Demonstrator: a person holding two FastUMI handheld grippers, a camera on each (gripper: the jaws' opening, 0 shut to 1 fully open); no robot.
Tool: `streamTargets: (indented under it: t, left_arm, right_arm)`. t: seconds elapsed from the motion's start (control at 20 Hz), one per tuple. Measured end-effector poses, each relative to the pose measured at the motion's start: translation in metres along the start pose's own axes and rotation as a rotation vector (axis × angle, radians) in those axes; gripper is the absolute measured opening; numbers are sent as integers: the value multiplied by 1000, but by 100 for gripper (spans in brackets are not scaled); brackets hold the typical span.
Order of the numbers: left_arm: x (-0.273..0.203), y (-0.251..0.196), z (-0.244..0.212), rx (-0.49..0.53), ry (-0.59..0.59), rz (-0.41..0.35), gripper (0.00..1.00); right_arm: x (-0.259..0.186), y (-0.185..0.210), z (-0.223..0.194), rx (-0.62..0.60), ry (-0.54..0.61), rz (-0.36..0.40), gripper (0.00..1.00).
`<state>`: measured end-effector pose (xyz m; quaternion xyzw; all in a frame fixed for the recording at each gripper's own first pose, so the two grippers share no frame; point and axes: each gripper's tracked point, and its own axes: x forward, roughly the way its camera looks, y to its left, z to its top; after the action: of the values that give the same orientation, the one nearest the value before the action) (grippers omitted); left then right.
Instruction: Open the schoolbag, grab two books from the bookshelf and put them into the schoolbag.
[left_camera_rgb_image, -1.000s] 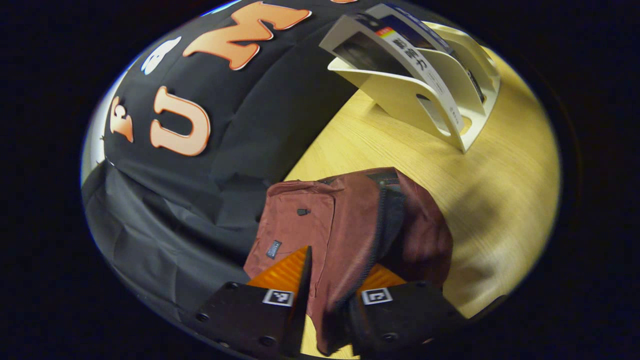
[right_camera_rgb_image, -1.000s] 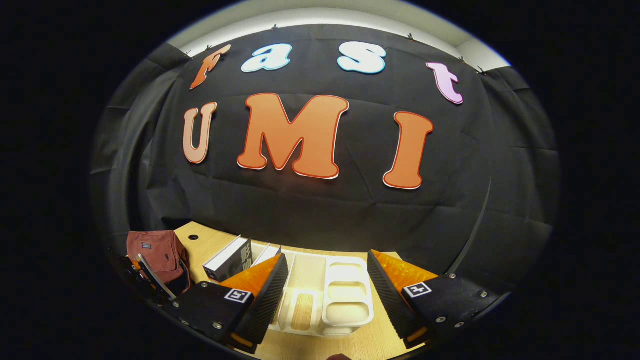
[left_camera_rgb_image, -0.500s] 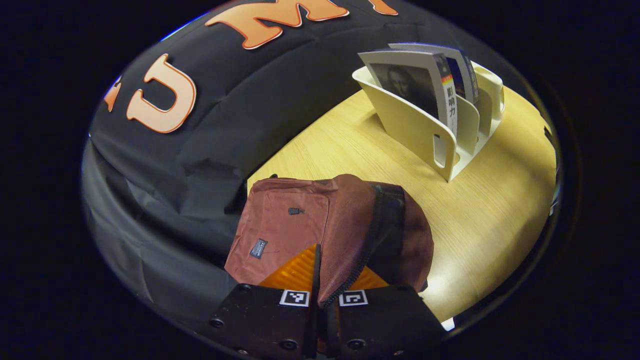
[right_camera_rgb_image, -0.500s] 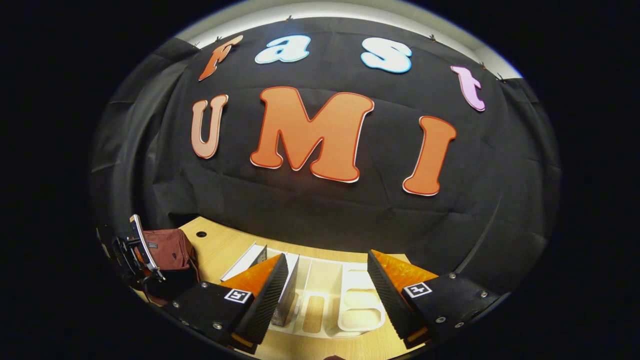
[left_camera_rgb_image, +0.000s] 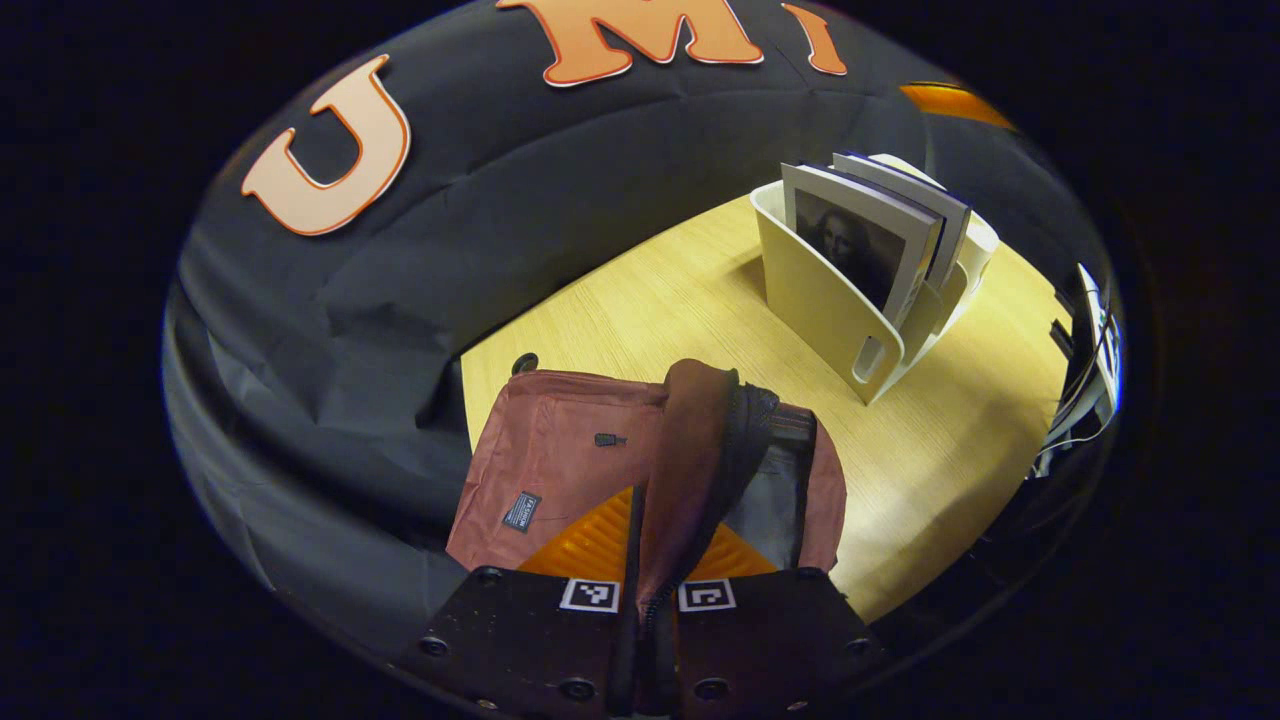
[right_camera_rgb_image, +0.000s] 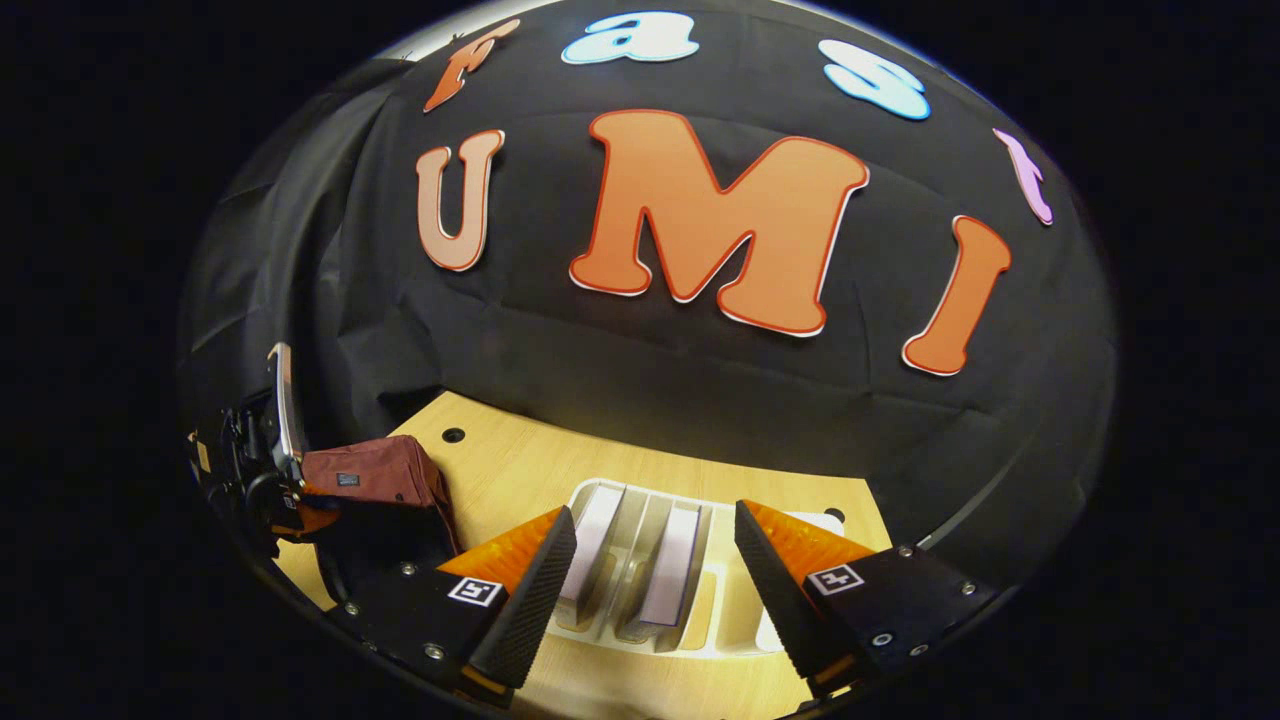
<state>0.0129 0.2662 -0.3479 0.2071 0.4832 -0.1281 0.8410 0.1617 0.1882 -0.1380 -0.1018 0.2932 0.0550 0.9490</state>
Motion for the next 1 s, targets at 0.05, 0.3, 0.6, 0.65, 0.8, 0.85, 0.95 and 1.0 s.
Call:
streamTargets:
  t: [0.05,0.3,0.6,0.65,0.8,0.85,0.95,1.0]
  left_arm:
    - [-2,7,3,-3,5,-23,7]
    - [-6,28,15,-31,26,-142,7]
    - [-10,40,32,40,19,-203,7]
    - [-10,43,34,52,15,-203,7]
    - [-8,50,36,55,6,-208,7]
    - [-8,49,35,56,3,-213,7]
    - [-6,48,34,52,6,-222,7]
    - [-5,50,33,48,10,-221,7]
  right_arm:
    - [6,12,-5,36,54,37,95]
    - [36,20,-23,82,258,40,95]
    - [78,40,-65,152,528,57,96]
    - [80,39,-68,158,561,53,96]
    - [101,44,-85,222,681,43,95]
    - [107,41,-92,241,710,19,95]
    - [117,41,-100,239,749,14,92]
    - [119,46,-104,239,773,19,90]
